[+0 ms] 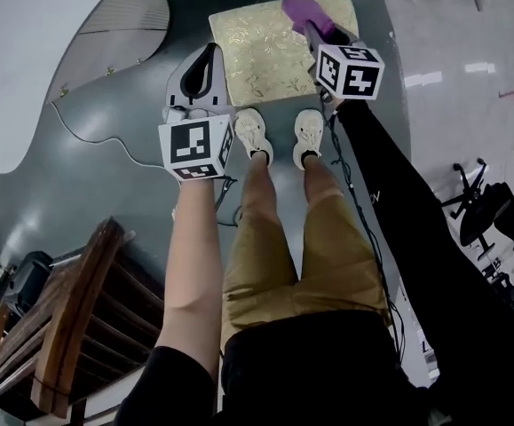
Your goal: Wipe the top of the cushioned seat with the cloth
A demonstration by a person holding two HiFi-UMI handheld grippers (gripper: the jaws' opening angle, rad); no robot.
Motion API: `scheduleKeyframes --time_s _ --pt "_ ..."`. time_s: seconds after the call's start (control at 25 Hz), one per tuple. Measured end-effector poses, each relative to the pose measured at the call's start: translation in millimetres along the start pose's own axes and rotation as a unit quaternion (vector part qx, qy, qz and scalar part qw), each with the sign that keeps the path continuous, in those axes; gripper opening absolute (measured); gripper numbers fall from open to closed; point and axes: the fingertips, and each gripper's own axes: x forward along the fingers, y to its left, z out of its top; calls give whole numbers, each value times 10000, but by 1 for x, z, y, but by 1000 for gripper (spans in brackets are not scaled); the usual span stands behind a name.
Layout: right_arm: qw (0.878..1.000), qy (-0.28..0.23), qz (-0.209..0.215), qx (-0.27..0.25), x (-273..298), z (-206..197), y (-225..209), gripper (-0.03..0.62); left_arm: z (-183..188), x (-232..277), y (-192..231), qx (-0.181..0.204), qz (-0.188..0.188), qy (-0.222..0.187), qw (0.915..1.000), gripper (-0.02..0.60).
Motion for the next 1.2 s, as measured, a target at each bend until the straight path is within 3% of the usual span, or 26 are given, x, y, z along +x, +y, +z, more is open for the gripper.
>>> scheduleKeyframes --time_s 0.12,0.24,0.36,0.48,0.68,0.96,1.2 --pt "9959 208 853 -225 16 -18 84 83 -5 -14 15 -96 118 -13 9999 6" --pt "9841 754 1551 -416 35 -56 158 83 -13 -28 27 -195 189 28 9996 6" --pt "9752 1500 1544 -510 53 -106 179 83 -21 -37 27 -178 199 105 9996 6" --pt "9740 1854 1151 -607 63 -129 164 83 -26 -41 30 -162 181 151 9996 6" --pt "9801 1581 950 -728 60 -116 125 83 -25 -40 26 -147 169 163 9996 6" --pt "9911 1235 45 -491 35 -84 8 83 -15 -19 -8 -7 -99 156 9998 6" --pt "9892 1209 -707 -432 -3 -79 -97 83 -7 -9 -33 110 -120 118 9998 6"
